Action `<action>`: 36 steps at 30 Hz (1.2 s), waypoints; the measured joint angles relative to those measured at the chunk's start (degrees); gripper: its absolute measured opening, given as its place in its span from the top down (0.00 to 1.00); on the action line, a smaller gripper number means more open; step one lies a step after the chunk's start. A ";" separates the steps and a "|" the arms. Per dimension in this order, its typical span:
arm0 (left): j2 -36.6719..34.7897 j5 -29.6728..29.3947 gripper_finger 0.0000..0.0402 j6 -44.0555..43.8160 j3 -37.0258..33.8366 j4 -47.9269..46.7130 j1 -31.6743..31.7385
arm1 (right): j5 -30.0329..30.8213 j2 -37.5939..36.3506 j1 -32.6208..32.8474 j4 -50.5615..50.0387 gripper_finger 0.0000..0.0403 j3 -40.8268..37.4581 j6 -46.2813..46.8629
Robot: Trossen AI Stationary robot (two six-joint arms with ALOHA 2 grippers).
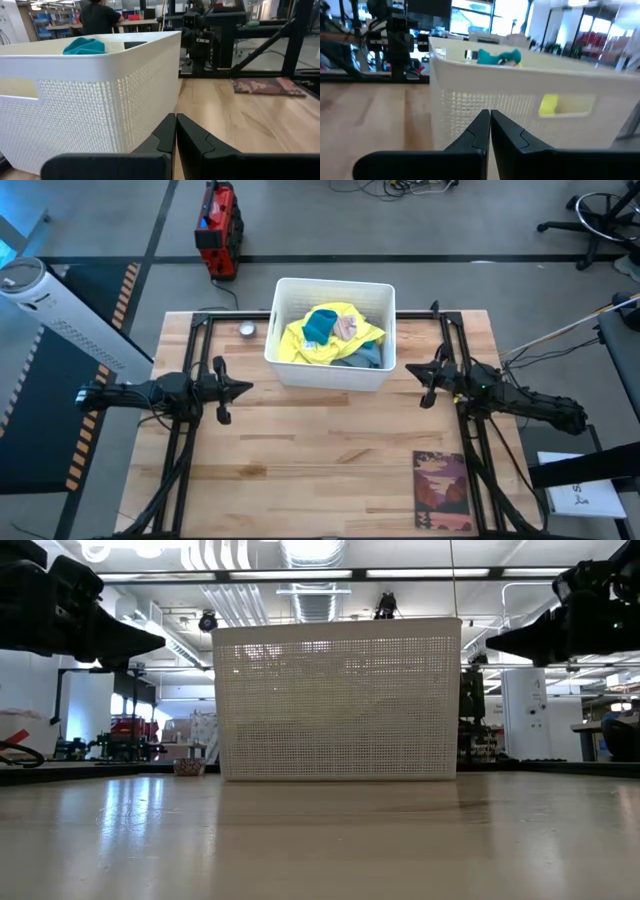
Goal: Sort clothes
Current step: Return to Home Position
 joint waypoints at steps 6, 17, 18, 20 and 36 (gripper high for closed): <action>0.44 -0.09 1.00 -1.40 0.01 1.29 0.00 | -0.33 0.78 0.00 -0.07 1.00 0.00 7.89; 0.97 -0.11 1.00 -1.51 0.10 4.31 0.00 | -0.31 0.89 0.00 -0.07 1.00 0.00 5.42; 0.97 -0.09 1.00 -1.51 0.10 4.46 0.00 | -0.31 0.89 0.00 -0.05 1.00 0.00 5.37; 0.99 -0.09 1.00 -1.51 0.12 5.22 0.00 | -0.31 0.89 0.00 -0.07 1.00 0.00 5.41; 2.83 -0.07 0.97 -1.51 0.18 6.21 -0.02 | -0.31 0.89 0.00 -0.06 1.00 -0.02 5.39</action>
